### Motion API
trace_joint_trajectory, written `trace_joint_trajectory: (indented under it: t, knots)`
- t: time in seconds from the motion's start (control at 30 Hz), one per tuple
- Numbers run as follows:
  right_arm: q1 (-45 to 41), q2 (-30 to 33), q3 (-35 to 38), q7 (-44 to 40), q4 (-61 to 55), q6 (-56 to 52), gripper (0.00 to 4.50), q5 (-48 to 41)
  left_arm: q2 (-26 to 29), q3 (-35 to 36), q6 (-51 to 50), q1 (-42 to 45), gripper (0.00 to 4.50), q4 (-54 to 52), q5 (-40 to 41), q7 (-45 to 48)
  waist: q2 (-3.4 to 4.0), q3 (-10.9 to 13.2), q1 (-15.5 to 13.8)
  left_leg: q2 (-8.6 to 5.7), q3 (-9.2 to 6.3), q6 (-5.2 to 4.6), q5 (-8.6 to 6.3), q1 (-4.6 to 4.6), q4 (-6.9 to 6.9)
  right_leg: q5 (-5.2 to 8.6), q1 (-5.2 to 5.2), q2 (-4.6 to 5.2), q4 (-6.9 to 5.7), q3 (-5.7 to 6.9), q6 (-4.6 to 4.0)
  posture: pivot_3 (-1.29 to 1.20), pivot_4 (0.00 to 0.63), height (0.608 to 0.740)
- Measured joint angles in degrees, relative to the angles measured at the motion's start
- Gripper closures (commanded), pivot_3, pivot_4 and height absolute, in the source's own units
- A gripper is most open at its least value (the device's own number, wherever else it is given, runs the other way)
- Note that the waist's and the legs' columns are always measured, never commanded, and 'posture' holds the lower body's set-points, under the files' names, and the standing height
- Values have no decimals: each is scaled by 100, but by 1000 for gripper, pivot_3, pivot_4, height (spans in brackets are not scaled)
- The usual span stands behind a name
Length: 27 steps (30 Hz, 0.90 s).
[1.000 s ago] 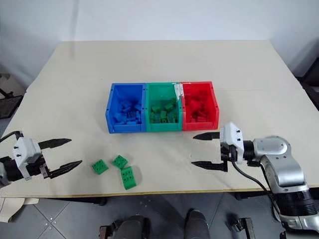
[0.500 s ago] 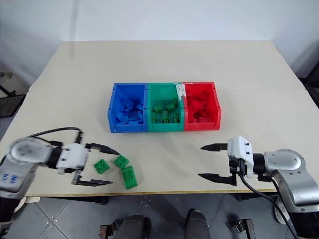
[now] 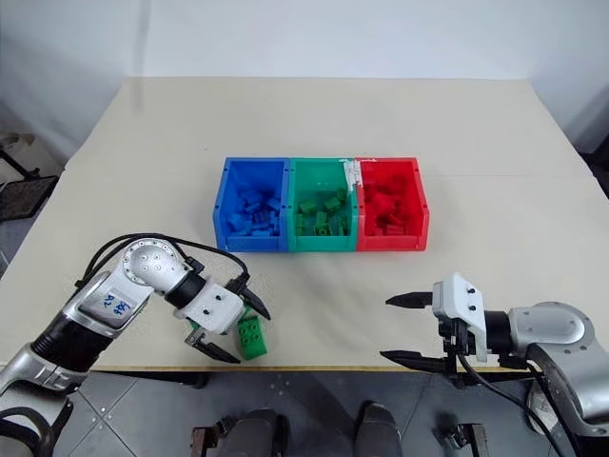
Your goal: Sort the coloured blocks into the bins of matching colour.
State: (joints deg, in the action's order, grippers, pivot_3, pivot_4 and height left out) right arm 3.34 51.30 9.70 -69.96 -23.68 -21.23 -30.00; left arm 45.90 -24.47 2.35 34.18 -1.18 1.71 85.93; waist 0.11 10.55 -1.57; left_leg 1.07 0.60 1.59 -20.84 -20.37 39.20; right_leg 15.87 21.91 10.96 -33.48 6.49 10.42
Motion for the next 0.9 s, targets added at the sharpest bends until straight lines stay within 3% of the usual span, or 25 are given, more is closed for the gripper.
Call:
trace_joint_trajectory:
  t: [0.1,0.37,0.47,0.6,0.73,0.9]
  knots:
    - [32,43,4,32,-23,17,0,37,-33,-142,180,201,560,43,-143,0,-2,1,-13,0,-1,-1,0,0,3,0,-3,0,1,0,0,0,150,740]
    - [299,28,222,252,-58,114,0,45,-344,-93,476,275,2945,395,-182,-120,1,0,-63,-1,-3,-3,-1,13,5,0,-24,0,7,0,0,0,150,740]
    - [438,-184,466,491,-105,109,0,-83,-554,14,210,195,3052,426,-90,-290,0,0,-108,-1,-3,-5,-2,11,9,0,-25,0,7,0,0,0,150,740]
    - [635,-474,1029,890,-182,112,0,-257,-1171,399,-883,98,3052,337,362,-900,-2,1,-160,-1,-9,-8,-4,5,17,-1,-25,0,5,3,1,0,150,740]
    - [797,-716,1419,1312,-240,110,0,-328,-2068,1008,-1928,397,3052,228,763,-2016,-5,3,-152,-1,-12,-10,-4,3,24,-1,-25,0,3,3,2,0,150,740]
    - [964,-1129,1816,2055,-532,-4,0,-446,-3018,1530,-2037,1432,3052,1055,526,-3837,-4,1,-146,-3,-11,-10,-4,6,23,-1,-28,0,3,3,2,0,150,740]
